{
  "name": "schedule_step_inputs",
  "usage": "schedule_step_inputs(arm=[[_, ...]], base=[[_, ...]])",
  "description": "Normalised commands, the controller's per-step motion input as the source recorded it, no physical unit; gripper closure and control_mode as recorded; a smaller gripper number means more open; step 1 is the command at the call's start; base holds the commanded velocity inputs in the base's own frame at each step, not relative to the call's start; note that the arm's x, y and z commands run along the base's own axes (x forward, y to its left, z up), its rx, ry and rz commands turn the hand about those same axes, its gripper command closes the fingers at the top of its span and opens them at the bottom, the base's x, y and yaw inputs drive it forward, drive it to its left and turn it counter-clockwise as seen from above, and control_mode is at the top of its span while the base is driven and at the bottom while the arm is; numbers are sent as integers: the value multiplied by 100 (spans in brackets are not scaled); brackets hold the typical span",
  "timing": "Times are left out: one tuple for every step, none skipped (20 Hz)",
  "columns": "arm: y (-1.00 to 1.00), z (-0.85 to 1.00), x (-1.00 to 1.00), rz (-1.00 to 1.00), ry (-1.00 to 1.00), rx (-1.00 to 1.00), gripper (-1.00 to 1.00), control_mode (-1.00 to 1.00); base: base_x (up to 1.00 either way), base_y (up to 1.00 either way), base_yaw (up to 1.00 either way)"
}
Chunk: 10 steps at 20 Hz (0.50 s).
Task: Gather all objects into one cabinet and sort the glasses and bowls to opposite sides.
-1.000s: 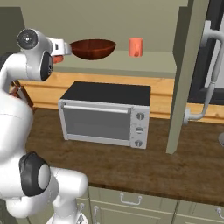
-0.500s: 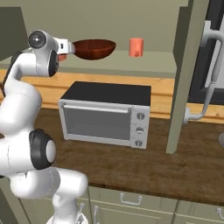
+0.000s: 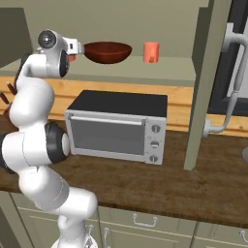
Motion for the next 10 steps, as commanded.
schedule_step_inputs(arm=[[9, -6, 65, 0, 1, 0, 100, -100], [9, -6, 63, 0, 0, 0, 100, -100], [12, -4, 58, 0, 0, 0, 100, -100], [16, -5, 57, 0, 0, 0, 100, -100], [16, -5, 55, 0, 0, 0, 100, -100], [15, 0, 46, 0, 0, 0, 100, -100], [14, 0, 35, 0, 0, 0, 100, -100], [11, -1, 21, 0, 0, 0, 100, -100], [0, -4, 0, 0, 0, 0, 100, -100], [0, -9, 0, -1, 0, 0, 100, -100]], base=[[0, 0, 0], [0, 0, 0], [0, 0, 0], [0, 0, 0], [0, 0, 0], [0, 0, 0], [0, 0, 0], [0, 0, 0], [0, 0, 0], [0, 0, 0]])
